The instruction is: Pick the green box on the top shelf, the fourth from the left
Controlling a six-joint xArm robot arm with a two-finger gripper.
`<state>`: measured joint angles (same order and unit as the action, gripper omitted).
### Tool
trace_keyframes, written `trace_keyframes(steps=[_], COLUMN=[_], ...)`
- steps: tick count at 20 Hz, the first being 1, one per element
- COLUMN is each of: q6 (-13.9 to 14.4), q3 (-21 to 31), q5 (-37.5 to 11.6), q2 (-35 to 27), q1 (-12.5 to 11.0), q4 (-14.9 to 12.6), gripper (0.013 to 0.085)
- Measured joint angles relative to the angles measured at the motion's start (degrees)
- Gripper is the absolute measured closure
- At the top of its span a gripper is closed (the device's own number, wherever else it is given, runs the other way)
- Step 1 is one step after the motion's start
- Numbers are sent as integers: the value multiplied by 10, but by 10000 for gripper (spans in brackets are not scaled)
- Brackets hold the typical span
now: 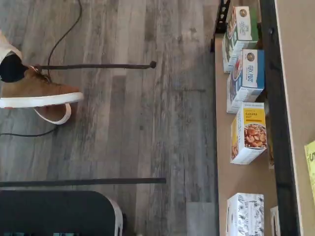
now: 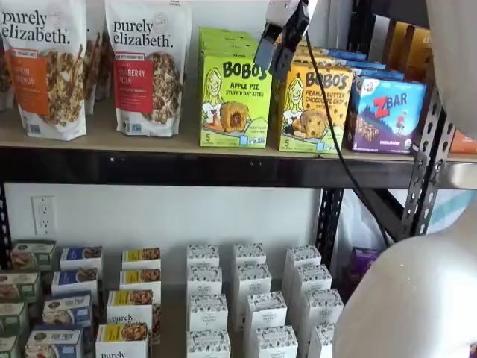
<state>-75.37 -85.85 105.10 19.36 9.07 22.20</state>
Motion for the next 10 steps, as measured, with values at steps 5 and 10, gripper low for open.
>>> trace_keyframes(steps=[5, 10], q6=[5, 2], q3=[19, 42], q5=[-41, -87], q2=[16, 30], q1=[11, 10], q4=[-21, -12], gripper=[130, 130])
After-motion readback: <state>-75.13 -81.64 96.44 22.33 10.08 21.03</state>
